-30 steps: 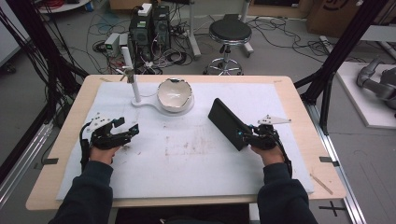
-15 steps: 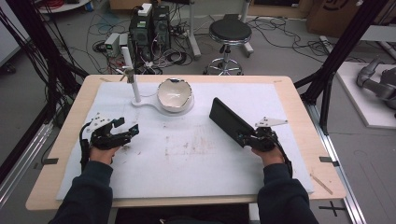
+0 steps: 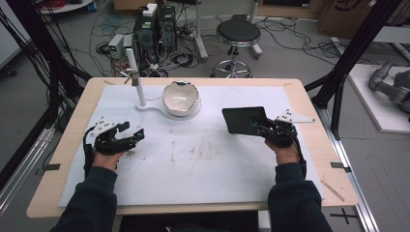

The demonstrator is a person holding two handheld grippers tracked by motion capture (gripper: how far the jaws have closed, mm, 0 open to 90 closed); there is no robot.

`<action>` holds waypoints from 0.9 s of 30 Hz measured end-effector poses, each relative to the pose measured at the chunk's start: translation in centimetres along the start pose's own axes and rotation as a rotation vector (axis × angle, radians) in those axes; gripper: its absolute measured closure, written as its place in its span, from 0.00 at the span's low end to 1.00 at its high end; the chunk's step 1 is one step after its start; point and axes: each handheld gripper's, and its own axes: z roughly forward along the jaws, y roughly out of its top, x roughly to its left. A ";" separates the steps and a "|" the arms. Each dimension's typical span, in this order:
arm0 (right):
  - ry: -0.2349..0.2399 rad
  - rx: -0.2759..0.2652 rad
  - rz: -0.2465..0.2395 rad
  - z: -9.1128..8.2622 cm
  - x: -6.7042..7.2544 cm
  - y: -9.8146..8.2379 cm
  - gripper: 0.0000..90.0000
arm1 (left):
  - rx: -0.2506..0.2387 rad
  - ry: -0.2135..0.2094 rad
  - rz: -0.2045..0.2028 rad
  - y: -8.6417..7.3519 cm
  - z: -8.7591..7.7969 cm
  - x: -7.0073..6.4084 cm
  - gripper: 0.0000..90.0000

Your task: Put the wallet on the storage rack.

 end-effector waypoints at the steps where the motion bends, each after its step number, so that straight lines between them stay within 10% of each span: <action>1: -0.001 -0.002 -0.007 0.1 0.0 0.3 0.82 | 0.000 0.000 -0.001 0.0 0.0 0.0 0.30; 14: -0.004 -0.010 -0.009 2.9 -0.5 2.4 0.83 | 0.002 -0.001 0.000 0.0 0.0 0.1 0.30; 27: 0.167 -0.058 -0.281 5.8 1.6 9.5 0.83 | -0.008 0.012 -0.004 0.1 -0.4 0.7 0.29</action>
